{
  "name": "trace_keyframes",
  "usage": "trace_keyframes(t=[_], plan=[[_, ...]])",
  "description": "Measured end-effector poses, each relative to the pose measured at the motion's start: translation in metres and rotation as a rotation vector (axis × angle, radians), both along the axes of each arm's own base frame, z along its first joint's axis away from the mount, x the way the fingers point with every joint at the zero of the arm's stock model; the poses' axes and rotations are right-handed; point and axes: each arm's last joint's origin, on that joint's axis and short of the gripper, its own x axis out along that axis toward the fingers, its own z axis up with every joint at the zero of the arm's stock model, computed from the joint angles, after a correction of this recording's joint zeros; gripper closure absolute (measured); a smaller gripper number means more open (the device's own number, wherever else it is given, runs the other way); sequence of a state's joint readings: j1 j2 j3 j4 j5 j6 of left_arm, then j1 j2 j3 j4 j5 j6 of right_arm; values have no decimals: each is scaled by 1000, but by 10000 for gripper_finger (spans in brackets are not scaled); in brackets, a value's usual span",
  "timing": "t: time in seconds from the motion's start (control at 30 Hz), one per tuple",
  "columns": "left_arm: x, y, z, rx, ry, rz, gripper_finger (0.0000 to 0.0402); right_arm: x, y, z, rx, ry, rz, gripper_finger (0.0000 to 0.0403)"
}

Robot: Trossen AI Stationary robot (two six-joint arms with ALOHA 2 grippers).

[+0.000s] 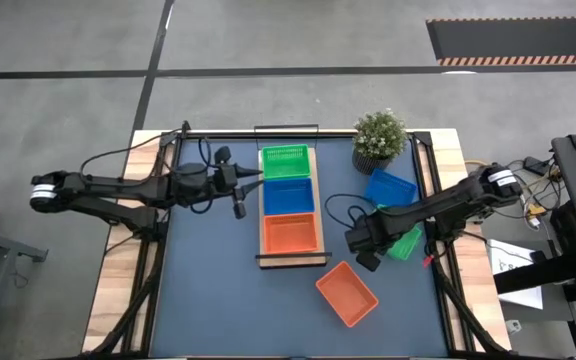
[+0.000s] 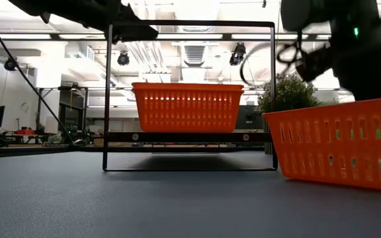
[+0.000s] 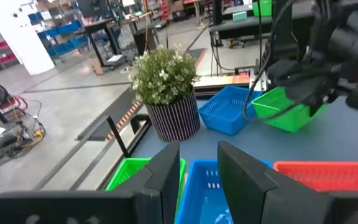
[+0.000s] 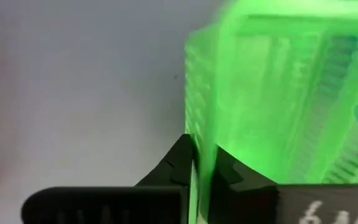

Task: Stack baskets on shelf by color
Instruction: Stack the green bin on top of the green bin on the shelf

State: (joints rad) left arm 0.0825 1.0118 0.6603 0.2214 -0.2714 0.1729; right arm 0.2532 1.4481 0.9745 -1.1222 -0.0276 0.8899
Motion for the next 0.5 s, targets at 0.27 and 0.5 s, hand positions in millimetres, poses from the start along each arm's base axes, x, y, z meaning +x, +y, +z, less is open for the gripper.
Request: trace_keyframes(t=[0.27, 0.5], plan=[[-12, -1, -2, 47, -8, -5, 309, 16, 4, 75, -133, -79, 35, 394], [-21, -2, 3, 101, -49, -7, 309, 29, 0, 131, -218, -263, 114, 394]])
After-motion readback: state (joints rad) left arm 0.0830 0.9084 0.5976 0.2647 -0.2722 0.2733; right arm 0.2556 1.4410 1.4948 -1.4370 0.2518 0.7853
